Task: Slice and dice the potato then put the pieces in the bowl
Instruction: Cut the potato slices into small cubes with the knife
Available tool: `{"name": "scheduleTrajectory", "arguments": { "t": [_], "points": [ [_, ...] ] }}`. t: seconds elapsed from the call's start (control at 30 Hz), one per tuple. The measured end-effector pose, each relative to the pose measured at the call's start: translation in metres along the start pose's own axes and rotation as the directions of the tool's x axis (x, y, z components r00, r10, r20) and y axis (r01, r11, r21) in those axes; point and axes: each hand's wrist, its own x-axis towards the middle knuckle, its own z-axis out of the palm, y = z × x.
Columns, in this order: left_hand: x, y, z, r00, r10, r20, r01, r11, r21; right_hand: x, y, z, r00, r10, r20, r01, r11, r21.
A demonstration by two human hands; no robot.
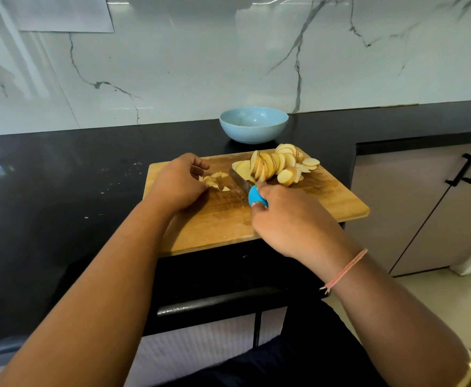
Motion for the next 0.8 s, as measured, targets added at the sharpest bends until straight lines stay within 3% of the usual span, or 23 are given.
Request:
{"name": "scheduleTrajectory", "arguments": {
  "t": [0.1, 0.27, 0.43, 0.8],
  "points": [
    [0.002, 0.0, 0.001, 1.0, -0.009, -0.02, 0.008, 1.0, -0.008, 0.002, -0.001, 0.003, 0.999, -0.005, 0.052, 0.005, 1.0, 0.016],
    [0.003, 0.0, 0.0, 0.999, -0.029, -0.016, 0.028, 0.999, -0.023, 0.011, 0.003, 0.001, 1.0, -0.006, -0.002, 0.006, 1.0, -0.011],
    [0.004, -0.001, 0.001, 1.0, 0.026, 0.006, -0.026, 0.999, -0.019, 0.017, 0.009, 0.0, 0.999, -0.004, 0.039, 0.002, 0.998, 0.061],
    [0.006, -0.006, 0.001, 0.994, 0.064, -0.087, -0.052, 0.99, 0.131, 0.007, 0.005, 0.001, 0.998, -0.032, 0.053, 0.026, 0.994, 0.104]
  ]
}}
